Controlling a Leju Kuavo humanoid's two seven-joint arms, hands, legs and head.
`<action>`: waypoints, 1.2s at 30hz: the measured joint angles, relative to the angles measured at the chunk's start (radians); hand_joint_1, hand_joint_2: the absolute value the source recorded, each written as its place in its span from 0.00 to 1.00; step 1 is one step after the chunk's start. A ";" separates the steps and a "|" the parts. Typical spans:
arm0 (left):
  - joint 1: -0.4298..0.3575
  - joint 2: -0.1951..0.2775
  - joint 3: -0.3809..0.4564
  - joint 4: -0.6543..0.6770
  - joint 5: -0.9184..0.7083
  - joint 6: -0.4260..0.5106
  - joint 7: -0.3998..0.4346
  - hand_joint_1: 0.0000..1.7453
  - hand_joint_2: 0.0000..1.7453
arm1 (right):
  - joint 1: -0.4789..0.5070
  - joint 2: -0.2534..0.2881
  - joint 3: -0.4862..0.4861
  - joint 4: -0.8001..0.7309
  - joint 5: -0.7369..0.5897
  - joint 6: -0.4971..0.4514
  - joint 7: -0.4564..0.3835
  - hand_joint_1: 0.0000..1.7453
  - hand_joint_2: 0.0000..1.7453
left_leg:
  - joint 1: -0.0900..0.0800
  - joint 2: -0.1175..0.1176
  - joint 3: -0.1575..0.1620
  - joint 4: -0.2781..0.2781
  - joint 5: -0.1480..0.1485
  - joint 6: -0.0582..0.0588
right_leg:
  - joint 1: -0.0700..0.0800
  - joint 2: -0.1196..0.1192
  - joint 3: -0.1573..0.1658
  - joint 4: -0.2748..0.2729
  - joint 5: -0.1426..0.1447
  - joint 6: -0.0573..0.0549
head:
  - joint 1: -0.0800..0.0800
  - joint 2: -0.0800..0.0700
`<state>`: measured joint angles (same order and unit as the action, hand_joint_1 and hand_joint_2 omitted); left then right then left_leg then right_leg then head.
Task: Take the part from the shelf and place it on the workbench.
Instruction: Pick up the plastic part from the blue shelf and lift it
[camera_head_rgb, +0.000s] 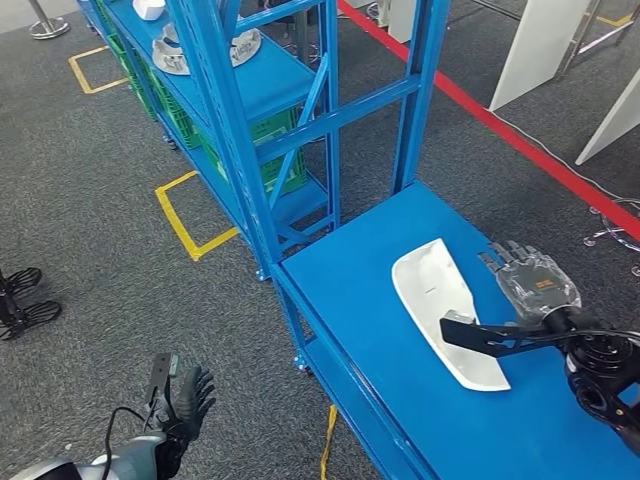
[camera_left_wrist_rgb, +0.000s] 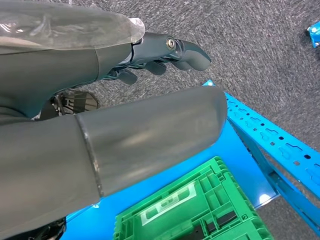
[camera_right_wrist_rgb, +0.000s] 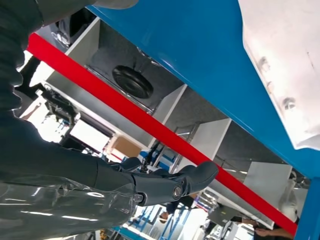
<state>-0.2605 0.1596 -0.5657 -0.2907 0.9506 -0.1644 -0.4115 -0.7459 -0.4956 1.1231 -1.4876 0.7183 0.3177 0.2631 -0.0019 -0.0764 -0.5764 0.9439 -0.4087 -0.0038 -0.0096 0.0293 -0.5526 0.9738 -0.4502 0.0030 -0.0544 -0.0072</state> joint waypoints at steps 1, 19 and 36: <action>0.000 0.000 0.000 0.000 0.000 0.000 0.000 0.00 0.00 | 0.000 0.002 -0.003 0.000 -0.002 -0.001 0.000 0.00 1.00 | 0.000 0.000 0.000 0.000 0.000 0.000 | 0.000 0.000 0.000 0.000 0.000 0.000 | 0.000 0.000; -0.001 -0.006 0.000 0.000 0.000 0.015 0.000 0.00 0.00 | -0.117 0.094 -0.084 0.033 -0.028 -0.156 0.038 0.00 1.00 | 0.000 0.000 0.000 0.000 0.000 0.000 | 0.000 0.000 0.000 0.000 0.000 0.000 | 0.000 0.000; 0.000 -0.009 0.000 0.000 0.006 0.018 0.000 0.00 0.00 | -0.155 0.227 -0.130 0.137 -0.231 -0.254 -0.010 0.00 1.00 | 0.000 0.000 0.000 0.000 0.000 0.000 | 0.000 0.000 0.000 0.000 0.000 0.000 | 0.000 0.000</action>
<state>-0.2610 0.1504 -0.5657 -0.2907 0.9563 -0.1465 -0.4116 -0.9010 -0.2691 0.9935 -1.3503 0.4870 0.0635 0.2535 -0.0021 -0.0764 -0.5766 0.9438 -0.4086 -0.0039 -0.0094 0.0292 -0.5523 0.9738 -0.4499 0.0029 -0.0544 -0.0072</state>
